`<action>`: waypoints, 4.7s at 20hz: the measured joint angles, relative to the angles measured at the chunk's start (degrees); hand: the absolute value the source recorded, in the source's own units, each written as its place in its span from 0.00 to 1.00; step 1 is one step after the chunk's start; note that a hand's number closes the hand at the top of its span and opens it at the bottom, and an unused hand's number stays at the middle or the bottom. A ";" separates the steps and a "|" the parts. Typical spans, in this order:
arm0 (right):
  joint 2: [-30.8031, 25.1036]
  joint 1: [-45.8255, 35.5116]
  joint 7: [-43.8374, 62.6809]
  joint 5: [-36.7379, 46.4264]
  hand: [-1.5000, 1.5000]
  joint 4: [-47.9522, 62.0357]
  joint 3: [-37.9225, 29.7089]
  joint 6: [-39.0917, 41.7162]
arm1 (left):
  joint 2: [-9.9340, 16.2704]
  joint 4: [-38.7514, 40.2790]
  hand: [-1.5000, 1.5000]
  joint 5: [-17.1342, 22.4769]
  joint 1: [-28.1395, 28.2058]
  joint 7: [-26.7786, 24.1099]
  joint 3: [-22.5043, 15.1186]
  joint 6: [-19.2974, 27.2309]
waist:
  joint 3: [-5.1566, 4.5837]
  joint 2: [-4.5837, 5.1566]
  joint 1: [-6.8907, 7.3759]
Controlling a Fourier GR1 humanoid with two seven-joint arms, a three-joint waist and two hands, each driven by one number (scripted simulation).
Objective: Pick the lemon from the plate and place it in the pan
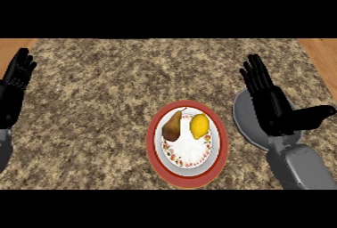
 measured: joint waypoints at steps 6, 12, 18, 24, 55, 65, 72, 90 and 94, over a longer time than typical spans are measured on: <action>-1.13 -3.42 -3.39 4.74 1.00 -2.87 2.17 1.97 | -9.02 -7.16 0.50 0.49 4.83 -0.07 -5.36 1.42 | 0.19 1.65 0.13; -5.99 7.10 -5.30 16.12 0.00 -6.46 2.63 -6.47 | -15.91 -10.82 0.50 0.93 9.48 1.22 -10.87 2.27 | 0.12 1.83 -1.51; -12.00 16.95 -5.19 25.86 0.00 -14.37 5.12 -8.03 | -19.43 -13.81 0.50 -1.60 12.25 1.47 -14.24 4.31 | 0.18 2.03 -1.29; -15.76 12.56 7.78 33.97 0.00 -18.01 7.67 -3.97 | -21.37 -13.74 0.50 -3.08 11.71 2.27 -14.95 4.74 | 0.16 2.28 -0.52; 2.17 -8.05 36.78 60.21 0.00 6.29 18.32 25.38 | -25.35 -18.08 0.50 -7.99 14.28 6.05 -12.28 1.52 | 0.22 2.38 -0.24; 7.59 -8.55 29.35 66.14 0.00 16.15 12.63 21.80 | -27.22 -18.22 0.50 -9.96 15.49 5.37 -10.79 -0.43 | 0.23 2.40 -0.13; 11.33 -10.25 27.34 70.01 1.00 24.14 10.69 21.35 | -28.09 -17.23 0.50 -10.07 14.92 4.87 -9.01 -2.29 | 0.04 2.11 -0.18; 11.05 -11.64 20.72 79.99 1.00 26.97 10.34 14.94 | -29.51 -16.90 0.50 -12.42 15.74 4.37 -8.12 -3.07 | -0.09 1.66 -0.48; 12.89 -8.91 35.00 76.73 1.00 20.79 15.64 10.26 | -30.10 -16.16 0.50 -12.45 14.76 4.77 -8.21 -3.00 | -0.09 1.75 -0.18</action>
